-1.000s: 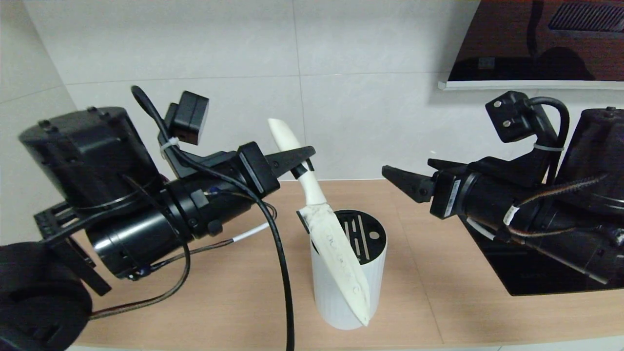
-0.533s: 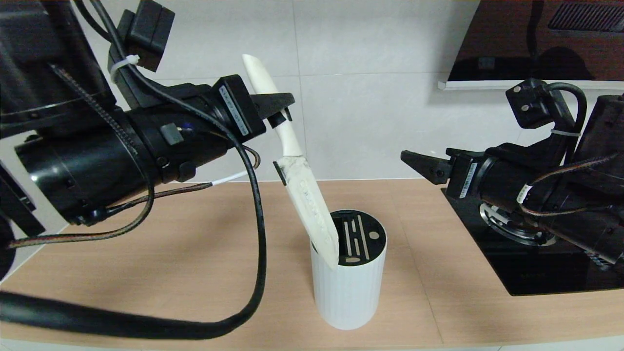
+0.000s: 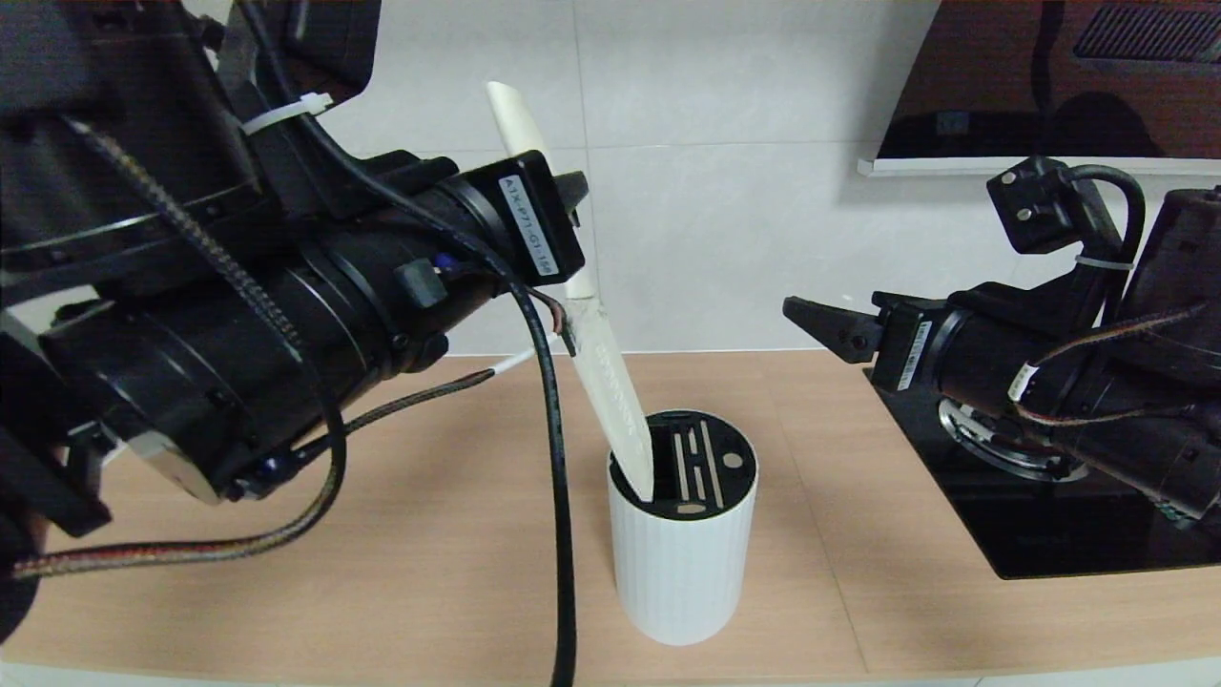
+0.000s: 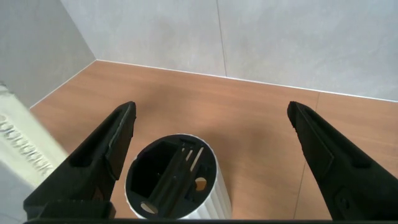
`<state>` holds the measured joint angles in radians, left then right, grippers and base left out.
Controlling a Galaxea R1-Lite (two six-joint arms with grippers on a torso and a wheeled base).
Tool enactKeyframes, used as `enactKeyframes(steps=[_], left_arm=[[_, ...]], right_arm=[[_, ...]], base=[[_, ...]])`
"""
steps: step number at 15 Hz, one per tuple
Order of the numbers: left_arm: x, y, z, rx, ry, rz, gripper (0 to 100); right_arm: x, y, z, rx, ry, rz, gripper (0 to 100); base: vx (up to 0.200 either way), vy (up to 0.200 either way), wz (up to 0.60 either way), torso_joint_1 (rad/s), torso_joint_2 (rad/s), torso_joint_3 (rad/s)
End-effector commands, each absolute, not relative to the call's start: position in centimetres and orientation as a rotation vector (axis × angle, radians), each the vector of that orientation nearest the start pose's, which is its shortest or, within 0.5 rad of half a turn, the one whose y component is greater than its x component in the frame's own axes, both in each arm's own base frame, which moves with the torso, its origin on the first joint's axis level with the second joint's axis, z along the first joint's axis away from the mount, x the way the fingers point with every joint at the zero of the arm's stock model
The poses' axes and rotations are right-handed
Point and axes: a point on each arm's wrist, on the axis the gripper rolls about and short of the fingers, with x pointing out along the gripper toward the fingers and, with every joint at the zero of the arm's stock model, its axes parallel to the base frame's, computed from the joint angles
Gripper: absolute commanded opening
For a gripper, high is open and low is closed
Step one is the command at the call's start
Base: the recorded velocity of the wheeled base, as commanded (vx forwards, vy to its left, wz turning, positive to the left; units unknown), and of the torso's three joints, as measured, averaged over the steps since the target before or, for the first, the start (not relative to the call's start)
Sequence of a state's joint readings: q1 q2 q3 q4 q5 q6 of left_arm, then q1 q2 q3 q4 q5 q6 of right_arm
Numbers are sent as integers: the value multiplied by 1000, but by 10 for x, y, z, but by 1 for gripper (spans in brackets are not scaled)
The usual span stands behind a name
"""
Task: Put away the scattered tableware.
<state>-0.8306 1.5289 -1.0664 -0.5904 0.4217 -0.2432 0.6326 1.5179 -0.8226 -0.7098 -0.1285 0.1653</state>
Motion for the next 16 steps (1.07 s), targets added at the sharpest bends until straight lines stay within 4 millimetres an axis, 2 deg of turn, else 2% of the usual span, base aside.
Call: enactKeyframes(steps=[1,2,4,11,16], left_arm=[[194,-216,290,-284,-34,-420,0],[201,-223,280,-229,-34,-335,0],[208,-232,274,-186,-75,-254,0],[219,-256,249,-143,-123,-180,0],[223,-261,245,-149,-131,-178,0]], right_arm=[[220,158,246,166,33,504,100],[219,158,245,164,36,504,100],[220,158,243,162,42,504,100],[222,160,241,160,46,502,100],[223,160,240,159,49,501,100]], base=[[0,0,0,0,0,0],[0,0,0,0,0,0],[0,0,0,0,0,0],[0,0,0,0,0,0],[0,0,0,0,0,0]])
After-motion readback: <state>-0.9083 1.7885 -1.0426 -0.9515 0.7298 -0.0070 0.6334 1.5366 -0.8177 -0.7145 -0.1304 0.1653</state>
